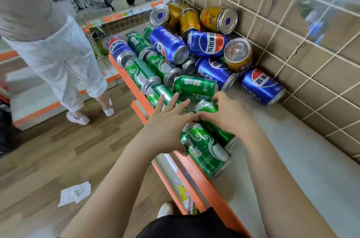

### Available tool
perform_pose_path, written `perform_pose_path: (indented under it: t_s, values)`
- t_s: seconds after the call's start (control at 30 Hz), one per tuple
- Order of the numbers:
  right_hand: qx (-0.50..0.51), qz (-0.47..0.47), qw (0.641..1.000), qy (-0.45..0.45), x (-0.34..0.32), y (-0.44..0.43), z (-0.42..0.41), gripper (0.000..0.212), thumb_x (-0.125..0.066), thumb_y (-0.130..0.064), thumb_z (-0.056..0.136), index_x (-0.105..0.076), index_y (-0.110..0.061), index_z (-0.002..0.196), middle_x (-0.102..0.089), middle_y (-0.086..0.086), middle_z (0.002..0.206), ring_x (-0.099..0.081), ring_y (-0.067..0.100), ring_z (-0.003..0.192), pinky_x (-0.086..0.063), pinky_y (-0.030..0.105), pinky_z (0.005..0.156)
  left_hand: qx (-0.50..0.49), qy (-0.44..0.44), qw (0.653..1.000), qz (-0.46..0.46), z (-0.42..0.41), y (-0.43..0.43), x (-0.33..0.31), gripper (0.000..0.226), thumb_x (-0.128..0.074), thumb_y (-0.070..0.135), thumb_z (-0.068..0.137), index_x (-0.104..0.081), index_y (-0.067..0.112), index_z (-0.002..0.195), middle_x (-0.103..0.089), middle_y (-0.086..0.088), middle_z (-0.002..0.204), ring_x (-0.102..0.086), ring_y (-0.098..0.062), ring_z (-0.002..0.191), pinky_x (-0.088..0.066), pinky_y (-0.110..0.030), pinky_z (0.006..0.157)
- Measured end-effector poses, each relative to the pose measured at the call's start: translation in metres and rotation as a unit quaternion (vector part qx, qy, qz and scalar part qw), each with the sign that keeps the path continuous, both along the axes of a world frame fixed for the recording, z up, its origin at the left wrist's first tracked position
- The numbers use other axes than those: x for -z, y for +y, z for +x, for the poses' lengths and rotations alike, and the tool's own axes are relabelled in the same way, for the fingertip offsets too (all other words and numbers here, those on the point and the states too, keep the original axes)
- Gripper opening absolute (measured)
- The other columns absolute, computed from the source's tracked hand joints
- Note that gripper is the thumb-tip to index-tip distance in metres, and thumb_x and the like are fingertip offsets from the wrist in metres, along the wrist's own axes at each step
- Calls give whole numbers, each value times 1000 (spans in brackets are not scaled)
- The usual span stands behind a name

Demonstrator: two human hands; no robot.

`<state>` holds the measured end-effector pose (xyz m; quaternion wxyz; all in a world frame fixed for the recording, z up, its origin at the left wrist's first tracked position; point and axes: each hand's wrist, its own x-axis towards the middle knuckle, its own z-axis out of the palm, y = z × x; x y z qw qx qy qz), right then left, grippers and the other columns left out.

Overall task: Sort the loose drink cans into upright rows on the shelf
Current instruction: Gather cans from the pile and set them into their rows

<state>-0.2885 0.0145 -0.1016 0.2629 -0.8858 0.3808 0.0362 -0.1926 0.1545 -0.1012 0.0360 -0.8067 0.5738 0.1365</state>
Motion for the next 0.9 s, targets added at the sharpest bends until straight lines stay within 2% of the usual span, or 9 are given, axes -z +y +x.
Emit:
perform_pose_path:
  t_s: [0.23, 0.3, 0.37, 0.4, 0.47, 0.53, 0.63, 0.73, 0.9]
  values:
    - [50, -7, 995, -83, -13, -14, -15, 70, -77, -51, 65, -48, -20, 120, -55, 4, 118, -53, 21, 108, -41, 30, 79, 74, -32, 997, 6, 1, -7, -17, 82, -71, 63, 61, -43, 33, 132, -28, 16, 151, 19, -21, 143, 26, -54, 107]
    - [69, -13, 990, -120, -17, -21, -25, 67, -77, -52, 61, -52, -22, 116, -54, 4, 115, -54, 20, 102, -39, 29, 76, 71, 2, 997, -11, 0, -9, -22, 80, -69, 66, 62, -49, 26, 128, -50, 14, 133, 13, -14, 145, 27, -47, 108]
    - [86, -8, 985, -153, -17, -27, -35, 65, -78, -52, 57, -55, -24, 110, -55, 5, 111, -55, 17, 94, -38, 26, 70, 63, 44, 997, -33, -3, -12, -28, 80, -69, 67, 62, -53, 21, 125, -61, 9, 114, -5, -10, 145, 23, -41, 112]
    - [92, -5, 982, -163, -17, -28, -41, 64, -80, -52, 55, -56, -25, 107, -56, 5, 110, -55, 17, 91, -36, 24, 65, 58, 65, 995, -44, -6, -14, -30, 80, -70, 65, 61, -54, 19, 124, -61, 6, 112, -20, -11, 141, 16, -39, 115]
    - [96, -7, 979, -182, -17, -27, -52, 62, -82, -51, 53, -57, -26, 103, -57, 6, 107, -56, 17, 88, -33, 19, 59, 31, 113, 991, -65, -14, -16, -35, 78, -74, 60, 62, -51, 20, 125, -58, 4, 117, -43, -14, 124, -14, -36, 117]
    - [103, -11, 971, -214, -18, -25, -64, 57, -83, -50, 51, -59, -28, 98, -59, 6, 104, -56, 16, 88, -34, 20, 62, 15, 158, 984, -85, -22, -17, -37, 74, -76, 53, 66, -49, 22, 127, -54, 5, 122, -48, -15, 114, -38, -33, 101]
    - [143, -29, 959, -241, -20, -21, -83, 52, -78, -57, 52, -60, -33, 94, -56, -1, 100, -56, 14, 88, -39, 27, 72, 28, 167, 976, -135, -35, -22, -35, 73, -70, 55, 71, -47, 24, 132, -51, 6, 126, -49, -14, 115, -42, -33, 96]
    - [163, -77, 955, -237, -17, -13, -104, 54, -74, -64, 50, -62, -34, 94, -58, -1, 95, -57, 15, 85, -43, 30, 70, 22, 159, 970, -180, -50, -29, -27, 79, -63, 63, 73, -44, 21, 137, -49, 6, 127, -48, -13, 117, -40, -30, 97]
    - [257, -126, 914, -287, -18, 12, -148, 49, -74, -53, 58, -65, -28, 99, -56, 1, 98, -49, 4, 83, -38, 24, 71, 25, 109, 958, -264, -74, -41, -17, 54, -58, 64, 75, -60, 23, 110, -50, 5, 100, -52, -15, 93, -41, -27, 75]
